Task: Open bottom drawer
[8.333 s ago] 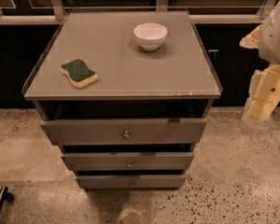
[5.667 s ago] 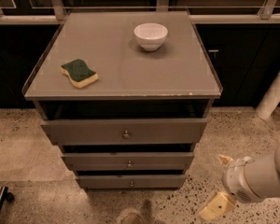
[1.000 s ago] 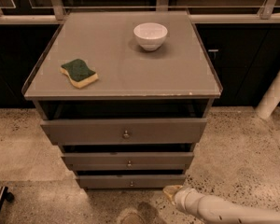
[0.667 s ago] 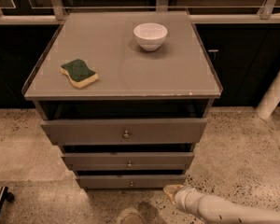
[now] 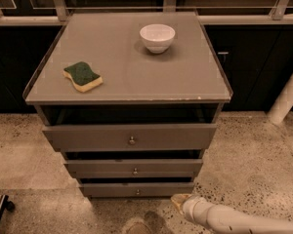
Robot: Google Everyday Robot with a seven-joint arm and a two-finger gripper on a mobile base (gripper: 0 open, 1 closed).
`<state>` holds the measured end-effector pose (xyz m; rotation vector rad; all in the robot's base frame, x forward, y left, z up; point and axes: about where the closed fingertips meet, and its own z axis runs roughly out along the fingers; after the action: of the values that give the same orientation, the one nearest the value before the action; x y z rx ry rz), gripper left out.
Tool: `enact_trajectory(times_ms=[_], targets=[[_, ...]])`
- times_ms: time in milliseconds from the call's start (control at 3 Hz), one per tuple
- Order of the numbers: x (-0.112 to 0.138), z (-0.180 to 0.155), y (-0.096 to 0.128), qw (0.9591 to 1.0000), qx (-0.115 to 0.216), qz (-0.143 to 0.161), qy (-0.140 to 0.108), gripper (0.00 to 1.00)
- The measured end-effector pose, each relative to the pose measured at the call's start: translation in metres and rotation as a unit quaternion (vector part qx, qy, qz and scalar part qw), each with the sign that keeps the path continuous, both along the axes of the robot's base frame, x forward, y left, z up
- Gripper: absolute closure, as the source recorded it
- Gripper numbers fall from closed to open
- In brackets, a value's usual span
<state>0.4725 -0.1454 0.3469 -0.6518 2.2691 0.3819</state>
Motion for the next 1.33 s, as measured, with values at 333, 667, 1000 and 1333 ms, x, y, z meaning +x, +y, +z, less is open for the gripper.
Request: enact_trajectory(times_ms=[333,667,1000,1333], targets=[[0.007,-0.017,-0.001,0.9998,0.018,0.010,-0.005,1.00],[0.045,-0.070,-0.008,0.9975,0.065,0.023,-0.013,1.00],[0.045,-0.071,-0.006,0.9977,0.063,0.020,-0.014,1.00],[0.063,-0.080,-0.014,0.9974,0.059,0.000,-0.041,1.00]])
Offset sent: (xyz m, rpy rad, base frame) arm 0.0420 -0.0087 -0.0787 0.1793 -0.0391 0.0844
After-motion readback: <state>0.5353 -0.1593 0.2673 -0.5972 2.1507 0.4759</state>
